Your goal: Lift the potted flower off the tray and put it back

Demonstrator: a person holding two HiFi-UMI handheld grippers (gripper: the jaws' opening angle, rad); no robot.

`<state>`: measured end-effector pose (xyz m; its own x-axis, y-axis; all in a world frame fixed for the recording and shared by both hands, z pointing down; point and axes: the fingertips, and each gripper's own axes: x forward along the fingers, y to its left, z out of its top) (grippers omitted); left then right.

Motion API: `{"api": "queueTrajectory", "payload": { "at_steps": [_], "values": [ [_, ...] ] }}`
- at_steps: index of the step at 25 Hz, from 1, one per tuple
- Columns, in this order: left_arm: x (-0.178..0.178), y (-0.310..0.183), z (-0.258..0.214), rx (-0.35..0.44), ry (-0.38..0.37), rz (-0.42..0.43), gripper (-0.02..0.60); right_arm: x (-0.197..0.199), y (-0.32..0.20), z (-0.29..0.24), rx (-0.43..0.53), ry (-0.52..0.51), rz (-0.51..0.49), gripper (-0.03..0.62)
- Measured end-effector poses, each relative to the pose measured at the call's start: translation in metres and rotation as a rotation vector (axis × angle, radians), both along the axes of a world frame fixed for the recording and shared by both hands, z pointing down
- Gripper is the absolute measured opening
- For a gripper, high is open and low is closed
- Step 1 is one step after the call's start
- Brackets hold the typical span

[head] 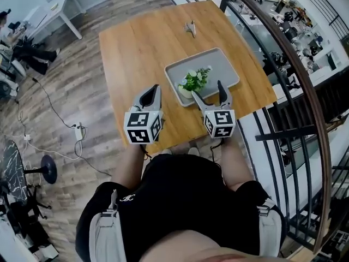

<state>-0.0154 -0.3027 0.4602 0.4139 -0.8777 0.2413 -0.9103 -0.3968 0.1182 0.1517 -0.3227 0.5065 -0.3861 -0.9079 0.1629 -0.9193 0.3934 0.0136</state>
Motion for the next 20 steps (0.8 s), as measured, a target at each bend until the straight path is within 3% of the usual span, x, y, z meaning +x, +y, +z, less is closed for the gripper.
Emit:
{"api": "queueTrajectory", "payload": {
  "at_steps": [4,7,13,20],
  "values": [
    [-0.010,0.001,-0.001,0.005,0.002,-0.064,0.012,-0.008,-0.004,0.041,-0.094,0.076,-0.088,0.538],
    [-0.015,0.004,0.002,0.000,-0.004,-0.103,0.012,-0.009,-0.011,0.070,-0.149,0.094,-0.112,0.578],
    [-0.021,0.016,0.012,-0.031,-0.030,-0.179,0.012,-0.003,-0.026,0.123,-0.252,0.094,-0.148,0.580],
    [-0.037,0.036,0.028,-0.082,-0.062,-0.296,0.012,-0.004,-0.049,0.170,-0.304,0.111,-0.184,0.580]
  ]
}}
